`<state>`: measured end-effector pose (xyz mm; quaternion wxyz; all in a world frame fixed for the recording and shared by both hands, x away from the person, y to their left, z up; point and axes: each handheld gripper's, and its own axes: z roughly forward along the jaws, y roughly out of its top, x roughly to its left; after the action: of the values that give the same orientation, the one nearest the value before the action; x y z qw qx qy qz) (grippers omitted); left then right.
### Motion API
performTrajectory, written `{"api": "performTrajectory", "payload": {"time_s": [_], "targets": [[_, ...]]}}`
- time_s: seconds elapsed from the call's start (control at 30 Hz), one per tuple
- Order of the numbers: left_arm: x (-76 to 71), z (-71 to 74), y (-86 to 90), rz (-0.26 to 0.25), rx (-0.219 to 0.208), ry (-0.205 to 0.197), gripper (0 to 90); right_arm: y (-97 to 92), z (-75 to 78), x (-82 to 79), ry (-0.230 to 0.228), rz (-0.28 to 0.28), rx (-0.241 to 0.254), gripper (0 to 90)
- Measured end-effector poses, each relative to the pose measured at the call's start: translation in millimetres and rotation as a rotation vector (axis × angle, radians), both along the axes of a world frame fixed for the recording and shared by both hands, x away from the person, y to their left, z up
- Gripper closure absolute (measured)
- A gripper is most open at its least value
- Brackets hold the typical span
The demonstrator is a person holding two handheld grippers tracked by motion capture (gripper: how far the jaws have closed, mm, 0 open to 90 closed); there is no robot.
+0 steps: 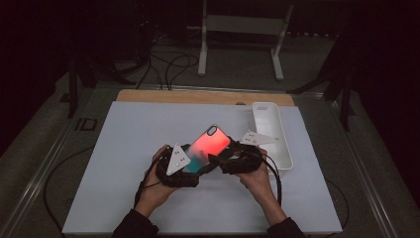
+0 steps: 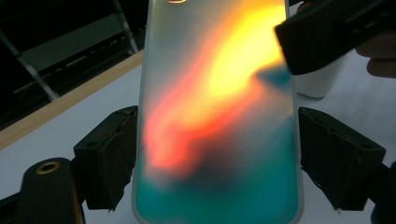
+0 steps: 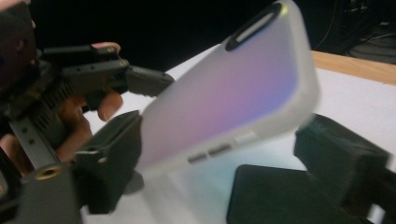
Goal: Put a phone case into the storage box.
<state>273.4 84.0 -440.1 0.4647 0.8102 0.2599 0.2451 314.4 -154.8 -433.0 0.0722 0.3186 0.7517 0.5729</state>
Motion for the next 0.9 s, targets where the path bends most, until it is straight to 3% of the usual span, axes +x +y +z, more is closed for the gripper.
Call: {"api": "performTrajectory", "payload": {"time_s": [0.13, 0.27, 0.47, 0.77, 0.9], "targets": [[-1.6, -2.1, -4.7, -0.002, 0.014, -0.009, 16.8, 4.9, 1.4, 0.5, 0.033, 0.017, 0.02, 35.7], [-1.8, -2.5, -5.3, -0.001, -0.002, -0.007, 16.9, 10.8, 2.0, 0.4, 0.044, -0.009, -0.002, 48.9], [-2.1, -5.7, -5.7, -0.001, -0.005, 0.007, 16.9, 12.5, 1.2, 1.2, 0.092, 0.004, 0.05, 65.0], [-1.6, -10.5, -9.2, 0.001, 0.013, 0.022, 16.9, 16.3, 1.9, -1.5, 0.1, 0.04, 0.072, 82.0], [-3.3, -11.7, -13.1, 0.021, 0.062, -0.002, 16.4, 19.2, 1.2, -3.0, 0.092, 0.054, 0.066, 85.7]]}}
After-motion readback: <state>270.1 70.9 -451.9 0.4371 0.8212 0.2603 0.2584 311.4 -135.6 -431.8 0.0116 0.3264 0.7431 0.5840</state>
